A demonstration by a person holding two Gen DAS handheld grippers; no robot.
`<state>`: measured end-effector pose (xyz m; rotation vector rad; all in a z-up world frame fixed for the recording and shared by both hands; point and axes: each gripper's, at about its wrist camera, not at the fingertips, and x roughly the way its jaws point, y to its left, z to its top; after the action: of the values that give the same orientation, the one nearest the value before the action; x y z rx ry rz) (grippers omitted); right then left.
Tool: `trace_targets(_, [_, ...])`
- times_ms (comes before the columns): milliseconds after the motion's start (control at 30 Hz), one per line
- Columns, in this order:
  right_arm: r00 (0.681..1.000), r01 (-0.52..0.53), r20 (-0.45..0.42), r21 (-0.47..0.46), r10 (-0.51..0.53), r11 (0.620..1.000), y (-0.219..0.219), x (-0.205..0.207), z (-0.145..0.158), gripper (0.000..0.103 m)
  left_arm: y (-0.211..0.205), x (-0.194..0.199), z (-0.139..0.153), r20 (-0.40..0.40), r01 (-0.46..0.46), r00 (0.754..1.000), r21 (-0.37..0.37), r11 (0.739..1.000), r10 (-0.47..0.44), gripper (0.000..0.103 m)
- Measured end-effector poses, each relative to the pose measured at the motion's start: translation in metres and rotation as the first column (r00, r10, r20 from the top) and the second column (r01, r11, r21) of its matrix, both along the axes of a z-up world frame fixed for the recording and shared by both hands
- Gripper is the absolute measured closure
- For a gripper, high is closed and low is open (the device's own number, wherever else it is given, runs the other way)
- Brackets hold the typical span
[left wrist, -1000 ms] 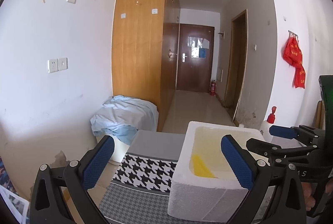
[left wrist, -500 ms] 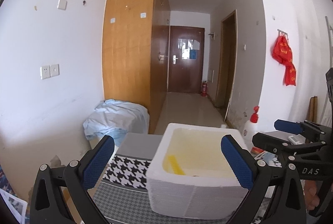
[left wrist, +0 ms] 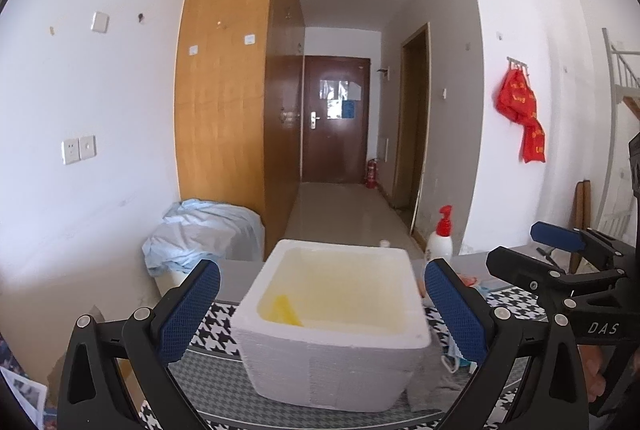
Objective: Organize soft objects
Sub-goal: 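Move both tools back from the box toward the grey sock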
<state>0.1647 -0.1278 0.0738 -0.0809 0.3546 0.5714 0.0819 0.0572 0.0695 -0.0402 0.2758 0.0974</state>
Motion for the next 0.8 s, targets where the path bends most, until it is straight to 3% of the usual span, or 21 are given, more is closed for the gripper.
trace_targets(800, [0.992,0.106,0.064,0.024,-0.108,0.994,-0.062,-0.028,-0.002,0.006,-0.056,-0.012,0.001,0.019,0.110,0.994,0.027,0.994,-0.110,0.001])
